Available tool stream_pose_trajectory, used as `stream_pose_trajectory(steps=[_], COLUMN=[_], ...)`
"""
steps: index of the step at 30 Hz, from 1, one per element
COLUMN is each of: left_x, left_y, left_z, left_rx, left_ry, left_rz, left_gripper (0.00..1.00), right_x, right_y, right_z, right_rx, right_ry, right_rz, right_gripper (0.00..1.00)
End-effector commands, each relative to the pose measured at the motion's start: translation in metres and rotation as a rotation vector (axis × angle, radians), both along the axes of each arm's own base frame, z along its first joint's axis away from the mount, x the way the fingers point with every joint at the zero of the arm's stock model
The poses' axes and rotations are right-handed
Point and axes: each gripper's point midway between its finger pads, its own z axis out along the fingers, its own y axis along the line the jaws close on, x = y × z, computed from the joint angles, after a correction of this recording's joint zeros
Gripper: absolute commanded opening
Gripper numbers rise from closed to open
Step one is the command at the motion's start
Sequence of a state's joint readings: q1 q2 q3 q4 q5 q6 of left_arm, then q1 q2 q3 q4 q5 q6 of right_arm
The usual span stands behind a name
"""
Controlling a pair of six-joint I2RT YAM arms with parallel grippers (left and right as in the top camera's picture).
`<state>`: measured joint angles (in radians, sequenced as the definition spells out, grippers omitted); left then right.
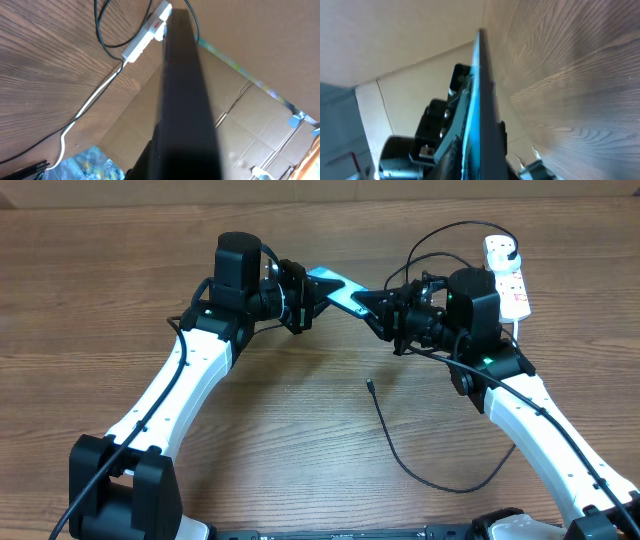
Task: Plug charger to phone and switch on socket
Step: 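Regrasp the phone's other end with the left gripper, then release the right gripper and pull the phone left with the left gripper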
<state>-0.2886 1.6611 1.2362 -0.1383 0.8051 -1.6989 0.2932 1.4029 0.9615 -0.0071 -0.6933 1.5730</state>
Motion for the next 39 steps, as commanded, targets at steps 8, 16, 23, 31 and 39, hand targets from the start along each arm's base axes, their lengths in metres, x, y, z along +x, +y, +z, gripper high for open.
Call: stream_pose_trajectory(steps=[8,16,23,31,39], left_x=[0.000,0.009,0.030,0.017,-0.023], left_y=[-0.004,0.003,0.032,0.038,0.030], left_z=[0.002,-0.002,-0.016,-0.029,-0.038], left_rx=[-0.013,0.047,0.254,0.458,0.483], left_ry=[0.000,-0.073,-0.277,-0.620,-0.798], left_rz=[-0.008,0.021,0.046,-0.226,-0.514], left_gripper=[0.04,0.04,0.04,0.04,0.04], right_x=[-0.012,-0.009,0.002,0.009,-0.003], right_y=[0.011,0.010,-0.013,-0.069,-0.105], right_z=[0.014,0.013,-0.009,-0.067,-0.102], right_rx=[0.021,-0.018,-0.154,-0.524,-0.796], right_ry=[-0.045,-0.101,-0.143,-0.140,-0.086], right_rz=[0.094,0.096,0.040,-0.036,-0.033], right_gripper=[0.54,0.94,0.99,1.00,1.00])
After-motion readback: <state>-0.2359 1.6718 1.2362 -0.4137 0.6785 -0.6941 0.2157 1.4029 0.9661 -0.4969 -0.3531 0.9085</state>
